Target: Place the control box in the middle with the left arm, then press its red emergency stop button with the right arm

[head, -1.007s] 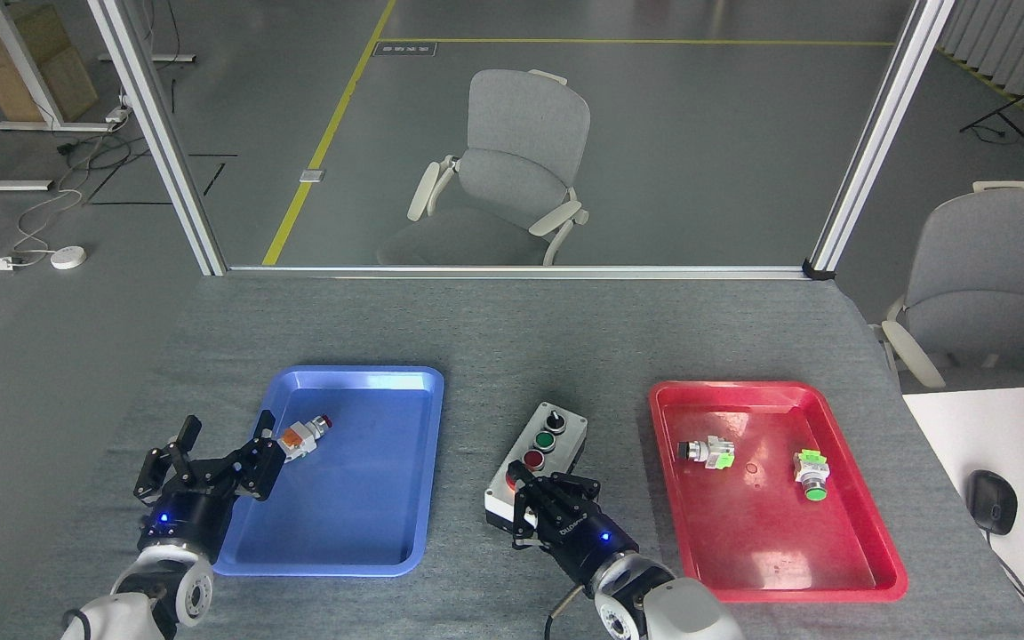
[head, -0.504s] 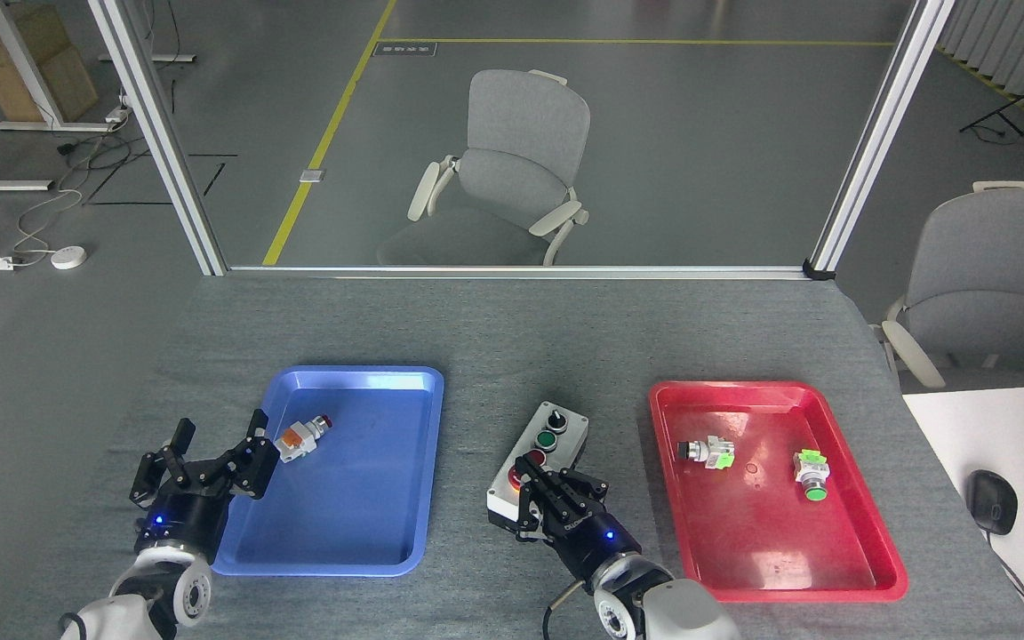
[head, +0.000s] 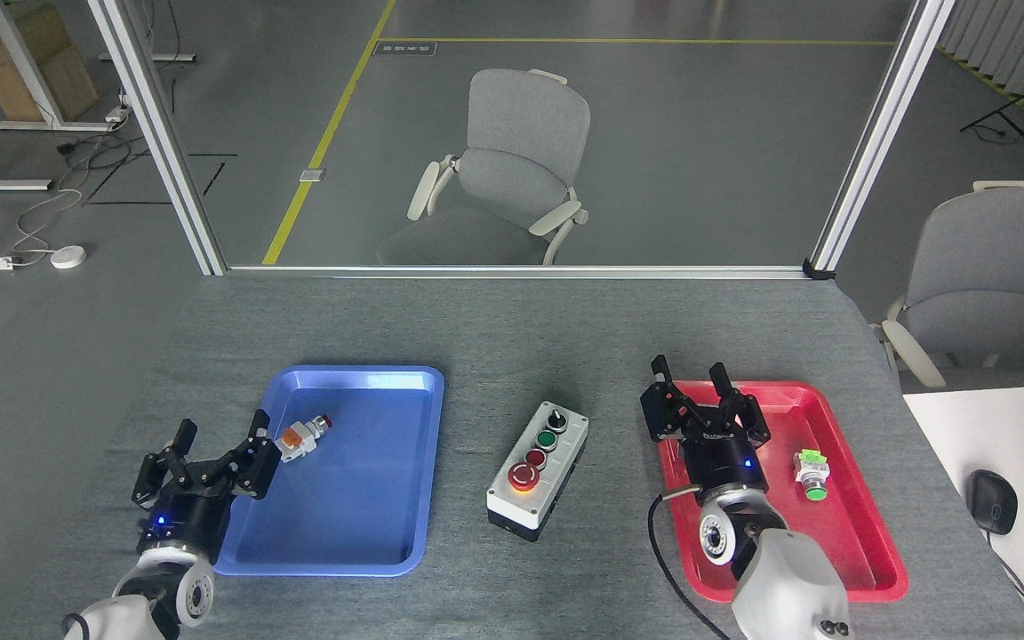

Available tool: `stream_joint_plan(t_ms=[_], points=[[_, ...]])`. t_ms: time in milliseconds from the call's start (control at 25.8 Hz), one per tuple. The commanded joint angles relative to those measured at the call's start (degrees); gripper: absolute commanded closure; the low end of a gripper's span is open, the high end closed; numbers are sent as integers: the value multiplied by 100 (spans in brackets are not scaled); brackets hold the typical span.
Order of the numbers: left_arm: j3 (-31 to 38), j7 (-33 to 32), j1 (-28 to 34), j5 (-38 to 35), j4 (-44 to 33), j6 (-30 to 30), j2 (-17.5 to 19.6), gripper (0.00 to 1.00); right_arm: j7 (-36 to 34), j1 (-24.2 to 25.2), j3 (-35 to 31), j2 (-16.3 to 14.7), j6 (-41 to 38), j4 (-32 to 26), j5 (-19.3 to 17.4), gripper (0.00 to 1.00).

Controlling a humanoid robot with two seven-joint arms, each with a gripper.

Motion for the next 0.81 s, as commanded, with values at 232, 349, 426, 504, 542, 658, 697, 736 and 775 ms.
stream_joint_plan(t_ms=[232, 349, 426, 504, 542, 658, 697, 736, 775], points=[[1, 1, 0, -2, 8, 1, -8, 0, 330, 1360, -749, -156, 124, -1214, 968, 1], [1, 1, 0, 6, 8, 1, -8, 0, 374, 1448, -758, -147, 150, -1302, 933, 1], [1, 1, 0, -2, 8, 1, -8, 0, 374, 1439, -758, -138, 185, -1302, 915, 0], [1, 1, 0, 6, 8, 1, 1, 0, 374, 1404, -766, -147, 194, -1302, 924, 0], [1, 1, 0, 6, 8, 1, 1, 0, 374, 1395, -784, -156, 194, -1302, 933, 0], [1, 1, 0, -2, 8, 1, 1, 0, 374, 1395, -933, -147, 176, -1302, 968, 0], [1, 1, 0, -2, 8, 1, -8, 0, 374, 1395, -942, -156, 176, -1302, 968, 0], [1, 1, 0, -2, 8, 1, -8, 0, 374, 1386, -951, -164, 176, -1302, 968, 0], [1, 1, 0, -2, 8, 1, 1, 0, 365, 1386, -968, -173, 167, -1302, 986, 0]])
